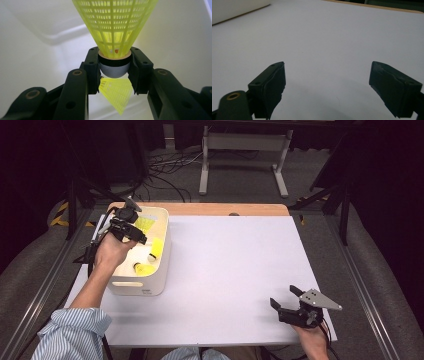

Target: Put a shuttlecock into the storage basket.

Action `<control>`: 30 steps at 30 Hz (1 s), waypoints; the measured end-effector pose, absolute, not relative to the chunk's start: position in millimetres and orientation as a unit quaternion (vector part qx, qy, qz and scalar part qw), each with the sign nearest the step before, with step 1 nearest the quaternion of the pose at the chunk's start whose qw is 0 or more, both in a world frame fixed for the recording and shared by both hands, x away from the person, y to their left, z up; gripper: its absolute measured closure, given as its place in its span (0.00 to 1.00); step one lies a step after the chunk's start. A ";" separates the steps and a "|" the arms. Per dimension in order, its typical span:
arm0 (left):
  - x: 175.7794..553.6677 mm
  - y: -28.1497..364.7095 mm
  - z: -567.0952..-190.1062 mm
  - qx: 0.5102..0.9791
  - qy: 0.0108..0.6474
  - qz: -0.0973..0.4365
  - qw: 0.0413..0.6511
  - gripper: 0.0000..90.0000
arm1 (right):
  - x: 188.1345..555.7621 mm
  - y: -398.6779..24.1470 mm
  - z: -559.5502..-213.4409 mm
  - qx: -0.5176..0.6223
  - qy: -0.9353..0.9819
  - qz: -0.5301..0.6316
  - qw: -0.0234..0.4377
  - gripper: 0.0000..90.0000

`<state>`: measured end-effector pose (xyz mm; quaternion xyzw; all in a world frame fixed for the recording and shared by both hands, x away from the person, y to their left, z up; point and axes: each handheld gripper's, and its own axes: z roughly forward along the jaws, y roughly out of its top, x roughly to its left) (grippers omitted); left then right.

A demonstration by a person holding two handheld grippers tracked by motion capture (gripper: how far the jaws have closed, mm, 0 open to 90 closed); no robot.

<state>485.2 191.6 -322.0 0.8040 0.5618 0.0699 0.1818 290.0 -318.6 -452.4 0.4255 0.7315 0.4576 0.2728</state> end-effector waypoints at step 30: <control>503.7 190.6 -343.5 0.796 0.581 0.053 0.158 0.71 | 290.7 -319.2 -452.7 0.425 0.732 0.459 0.270 0.16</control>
